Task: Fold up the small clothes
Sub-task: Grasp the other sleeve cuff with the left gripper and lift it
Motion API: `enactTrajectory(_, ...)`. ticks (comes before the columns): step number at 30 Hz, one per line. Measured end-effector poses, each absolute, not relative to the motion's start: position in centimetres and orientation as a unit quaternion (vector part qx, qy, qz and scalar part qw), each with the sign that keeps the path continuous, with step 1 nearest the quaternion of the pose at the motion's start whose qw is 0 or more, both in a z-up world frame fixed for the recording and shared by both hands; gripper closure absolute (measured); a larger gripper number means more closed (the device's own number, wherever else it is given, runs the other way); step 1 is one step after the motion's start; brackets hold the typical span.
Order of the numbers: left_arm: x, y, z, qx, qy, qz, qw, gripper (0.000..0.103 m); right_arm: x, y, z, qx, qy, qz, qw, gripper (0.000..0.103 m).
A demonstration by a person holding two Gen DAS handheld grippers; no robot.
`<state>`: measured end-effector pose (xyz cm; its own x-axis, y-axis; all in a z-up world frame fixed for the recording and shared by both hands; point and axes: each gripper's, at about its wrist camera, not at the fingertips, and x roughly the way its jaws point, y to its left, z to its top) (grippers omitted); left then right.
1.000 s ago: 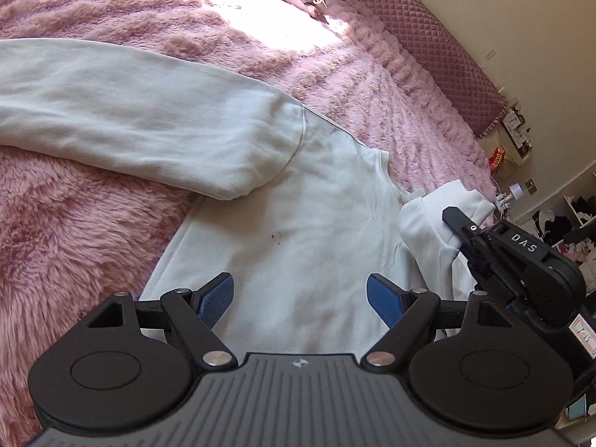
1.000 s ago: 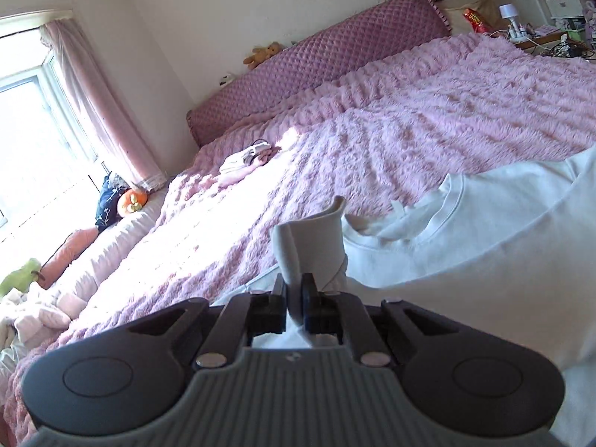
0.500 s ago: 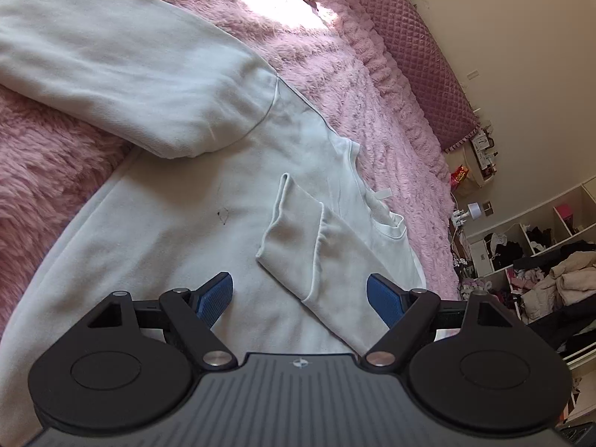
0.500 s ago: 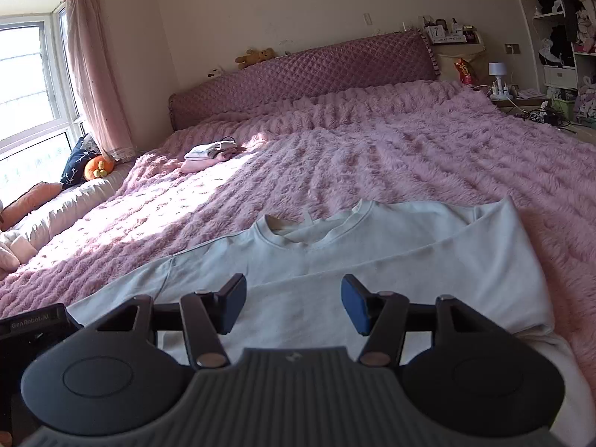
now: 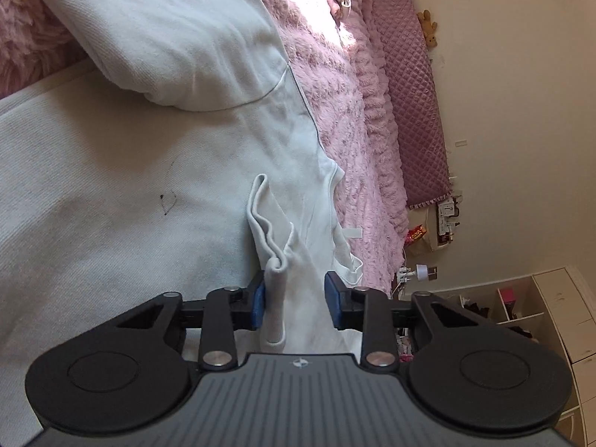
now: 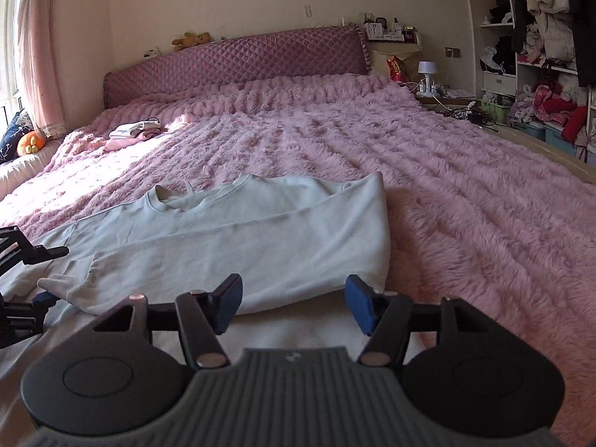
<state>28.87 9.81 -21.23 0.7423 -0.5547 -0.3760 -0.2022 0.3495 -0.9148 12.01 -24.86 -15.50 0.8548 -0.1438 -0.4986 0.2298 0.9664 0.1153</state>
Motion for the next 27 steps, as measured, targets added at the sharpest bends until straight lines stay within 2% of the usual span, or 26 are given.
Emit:
enactTrajectory(1, 28.9, 9.8, -20.9, -0.546, 0.340, -0.112, 0.758, 0.097, 12.0, -24.7, -15.8, 0.085, 0.254, -0.095, 0.959, 0.042)
enactTrajectory(5, 27.9, 10.4, -19.6, -0.544, 0.307, -0.125, 0.771, 0.098, 12.1, -24.3, -16.4, 0.084, 0.264, -0.092, 0.956, 0.040)
enactTrajectory(9, 25.8, 12.4, -17.4, -0.539, 0.229, -0.132, 0.800, 0.098, 12.3, -24.0, -16.3, 0.084, 0.261, -0.089, 0.958, 0.037)
enactTrajectory(17, 26.5, 14.8, -19.0, -0.491, 0.233, -0.066, 0.837, 0.097, 12.9, -23.4, -16.4, 0.065, 0.273, -0.099, 0.955, 0.036)
enactTrajectory(21, 25.7, 13.9, -18.8, -0.433, 0.241, -0.047, 0.867, 0.097, 13.6, -22.7, -17.1, -0.007, 0.289, -0.131, 0.948, 0.035)
enactTrajectory(27, 24.1, 13.4, -18.9, -0.429, 0.230, -0.082, 0.870, 0.097, 15.5, -20.7, -19.7, -0.202, 0.316, -0.169, 0.911, 0.035)
